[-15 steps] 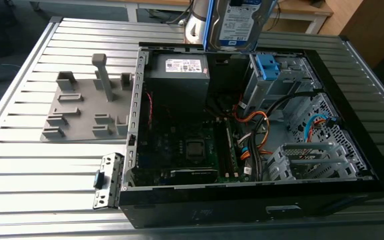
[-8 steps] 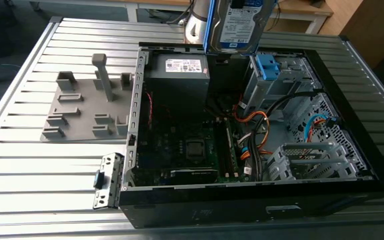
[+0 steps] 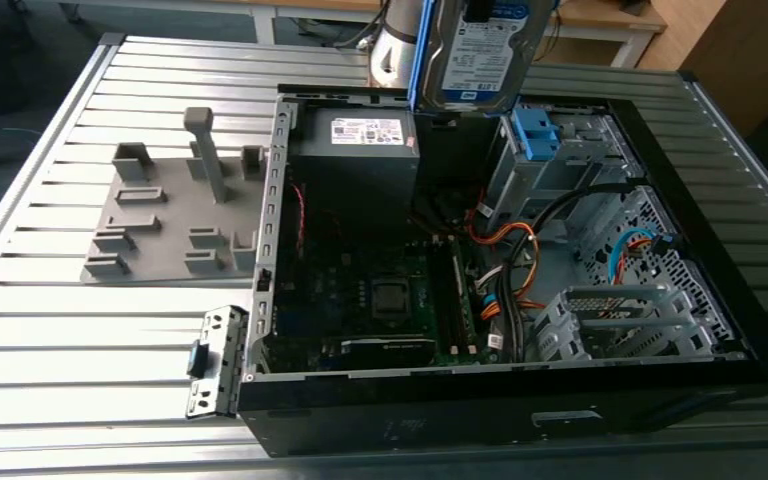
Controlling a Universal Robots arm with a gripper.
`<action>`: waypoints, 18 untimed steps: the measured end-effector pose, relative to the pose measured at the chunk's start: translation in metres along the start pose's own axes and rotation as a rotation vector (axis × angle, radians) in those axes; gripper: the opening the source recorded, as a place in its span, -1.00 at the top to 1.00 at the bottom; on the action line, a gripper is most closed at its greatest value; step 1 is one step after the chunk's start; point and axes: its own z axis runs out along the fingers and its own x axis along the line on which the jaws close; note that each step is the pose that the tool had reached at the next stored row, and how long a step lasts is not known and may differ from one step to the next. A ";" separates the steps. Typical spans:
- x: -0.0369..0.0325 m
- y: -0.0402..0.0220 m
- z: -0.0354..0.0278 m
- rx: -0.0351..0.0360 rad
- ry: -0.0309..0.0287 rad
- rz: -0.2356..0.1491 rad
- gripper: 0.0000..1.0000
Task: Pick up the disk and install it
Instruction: 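Pick up the disk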
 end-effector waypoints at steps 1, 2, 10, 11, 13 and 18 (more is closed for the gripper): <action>0.0010 -0.0001 0.0000 0.0000 0.0000 0.000 0.27; 0.0021 -0.0002 0.0000 0.0000 0.0000 0.000 0.27; 0.0093 -0.0008 -0.0001 0.0000 0.0006 0.000 0.27; 0.0101 -0.0008 -0.0001 0.0000 0.0007 0.000 0.27; 0.0116 -0.0010 -0.0002 -0.0001 0.0009 0.000 0.27; 0.0153 -0.0014 -0.0002 -0.0001 0.0014 0.000 0.27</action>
